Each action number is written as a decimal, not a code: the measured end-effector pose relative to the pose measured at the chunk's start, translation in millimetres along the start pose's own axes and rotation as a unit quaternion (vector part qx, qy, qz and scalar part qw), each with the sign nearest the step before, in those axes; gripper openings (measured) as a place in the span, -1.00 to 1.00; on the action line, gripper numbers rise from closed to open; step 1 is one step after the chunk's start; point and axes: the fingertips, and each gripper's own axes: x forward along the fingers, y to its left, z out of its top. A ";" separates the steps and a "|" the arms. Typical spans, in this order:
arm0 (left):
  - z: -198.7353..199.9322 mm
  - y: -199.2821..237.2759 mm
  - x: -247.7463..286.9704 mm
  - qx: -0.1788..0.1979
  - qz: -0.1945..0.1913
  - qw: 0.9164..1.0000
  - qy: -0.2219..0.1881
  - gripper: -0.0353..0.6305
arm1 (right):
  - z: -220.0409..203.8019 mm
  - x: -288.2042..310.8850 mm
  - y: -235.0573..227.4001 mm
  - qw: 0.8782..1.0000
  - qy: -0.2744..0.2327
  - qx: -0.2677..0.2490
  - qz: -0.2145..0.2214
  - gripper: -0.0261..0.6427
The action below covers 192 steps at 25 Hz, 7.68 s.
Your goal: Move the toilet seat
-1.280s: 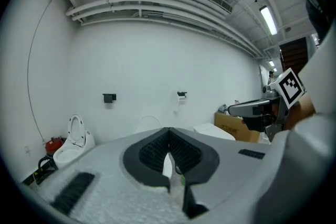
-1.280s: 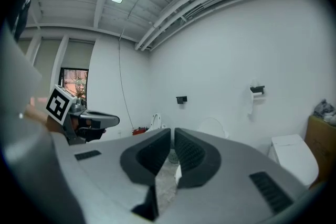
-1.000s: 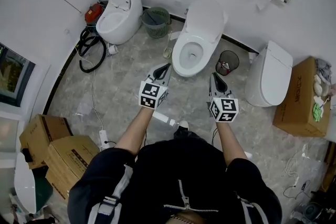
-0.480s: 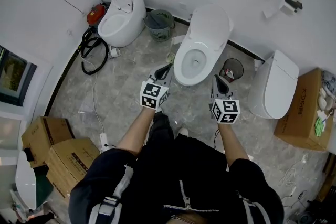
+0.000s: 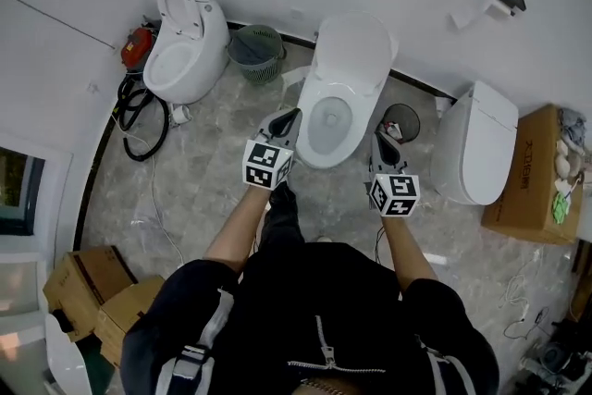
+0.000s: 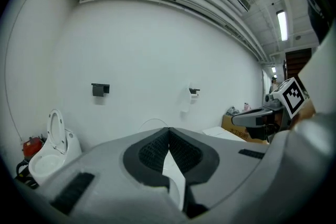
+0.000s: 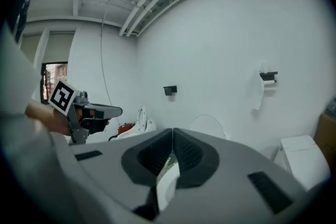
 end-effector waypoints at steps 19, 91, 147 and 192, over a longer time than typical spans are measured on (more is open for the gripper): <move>23.4 127.2 153.4 0.037 -0.143 0.989 0.026 -0.88 | 57.3 155.7 -34.1 0.990 -0.008 0.022 -0.137 -0.88; -583.1 94.6 194.7 -0.406 -0.010 0.788 0.463 -0.26 | -575.9 202.1 -73.2 0.716 0.365 0.560 -0.201 -0.20; -192.8 171.9 359.6 -0.719 0.015 0.685 0.121 -0.33 | -169.5 306.2 -234.0 0.668 -0.022 0.737 -0.102 -0.26; -83.5 219.0 443.0 -0.355 -0.039 0.927 0.110 -0.89 | -41.0 393.3 -276.1 0.896 0.060 0.438 -0.033 -0.85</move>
